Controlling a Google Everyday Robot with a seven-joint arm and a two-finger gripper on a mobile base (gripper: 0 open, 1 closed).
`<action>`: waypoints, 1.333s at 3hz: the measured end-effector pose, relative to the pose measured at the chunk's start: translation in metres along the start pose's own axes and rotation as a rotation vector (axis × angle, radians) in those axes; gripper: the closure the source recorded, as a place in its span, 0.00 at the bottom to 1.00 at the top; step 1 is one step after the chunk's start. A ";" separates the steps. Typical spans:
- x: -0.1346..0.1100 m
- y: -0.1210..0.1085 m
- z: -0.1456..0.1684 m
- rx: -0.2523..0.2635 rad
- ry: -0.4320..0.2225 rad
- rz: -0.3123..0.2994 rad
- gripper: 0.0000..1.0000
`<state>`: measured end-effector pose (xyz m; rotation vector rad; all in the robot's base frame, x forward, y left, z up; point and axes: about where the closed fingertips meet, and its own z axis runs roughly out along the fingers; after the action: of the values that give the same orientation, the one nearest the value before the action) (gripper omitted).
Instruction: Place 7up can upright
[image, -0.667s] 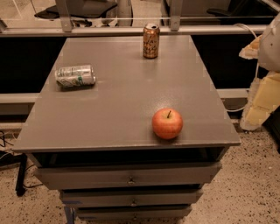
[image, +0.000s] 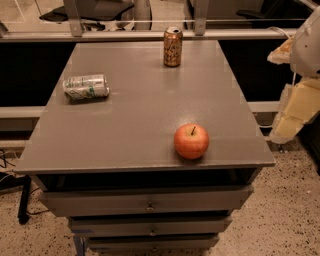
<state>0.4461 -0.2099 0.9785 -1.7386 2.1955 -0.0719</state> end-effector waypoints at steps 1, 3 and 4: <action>-0.054 -0.024 0.020 -0.008 -0.064 -0.080 0.00; -0.192 -0.089 0.056 -0.013 -0.153 -0.252 0.00; -0.257 -0.110 0.079 -0.060 -0.208 -0.273 0.00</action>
Offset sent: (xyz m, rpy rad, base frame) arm 0.1599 0.1979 0.0197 0.0754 -0.0937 0.3526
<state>0.6226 0.0208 0.9904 -1.9726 1.8226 0.1059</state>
